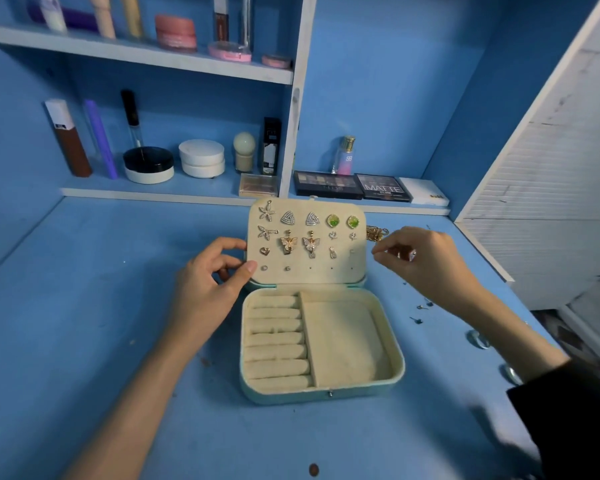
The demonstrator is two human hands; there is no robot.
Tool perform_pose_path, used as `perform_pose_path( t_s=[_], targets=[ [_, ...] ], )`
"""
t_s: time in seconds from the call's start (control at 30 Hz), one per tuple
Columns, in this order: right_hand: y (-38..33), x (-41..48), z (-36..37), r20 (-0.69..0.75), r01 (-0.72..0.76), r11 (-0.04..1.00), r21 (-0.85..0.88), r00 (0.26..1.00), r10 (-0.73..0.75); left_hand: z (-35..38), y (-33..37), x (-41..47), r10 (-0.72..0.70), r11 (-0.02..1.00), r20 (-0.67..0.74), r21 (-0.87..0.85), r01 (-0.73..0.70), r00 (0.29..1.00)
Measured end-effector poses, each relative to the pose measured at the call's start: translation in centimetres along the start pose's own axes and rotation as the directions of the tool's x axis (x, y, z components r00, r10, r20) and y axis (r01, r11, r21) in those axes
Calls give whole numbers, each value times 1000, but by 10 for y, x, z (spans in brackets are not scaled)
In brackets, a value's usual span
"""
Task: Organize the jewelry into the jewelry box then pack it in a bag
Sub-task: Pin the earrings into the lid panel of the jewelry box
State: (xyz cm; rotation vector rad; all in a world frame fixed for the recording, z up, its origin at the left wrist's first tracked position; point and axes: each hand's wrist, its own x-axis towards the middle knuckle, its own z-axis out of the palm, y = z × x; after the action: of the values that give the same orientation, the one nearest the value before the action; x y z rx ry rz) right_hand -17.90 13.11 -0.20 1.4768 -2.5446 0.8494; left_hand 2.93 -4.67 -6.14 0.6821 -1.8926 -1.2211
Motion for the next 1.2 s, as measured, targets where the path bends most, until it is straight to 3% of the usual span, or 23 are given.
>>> perform_pose_path(
  t_s=[0.13,0.43,0.67,1.07,1.2],
  targets=[
    [33,2,-14,85,-77,993,-93,993,85,0,1,0,9,1000,4,-4,-9,1000],
    [52,-3,-23,242,-57,981,-184,965,101,0,1,-1,6,1000,7,-1,-6,1000],
    [53,-1,-15,200,-80,977,-198,972,120,1,5,-2,5,1000,6,5,-5,1000],
    [49,8,-3,256,-50,955,-293,958,129,-1,5,-3,-20,1000,12,17,20,1000],
    [48,6,-4,260,-33,969,-244,961,98,-1,4,-3,-25,1000,20,18,25,999]
  ],
)
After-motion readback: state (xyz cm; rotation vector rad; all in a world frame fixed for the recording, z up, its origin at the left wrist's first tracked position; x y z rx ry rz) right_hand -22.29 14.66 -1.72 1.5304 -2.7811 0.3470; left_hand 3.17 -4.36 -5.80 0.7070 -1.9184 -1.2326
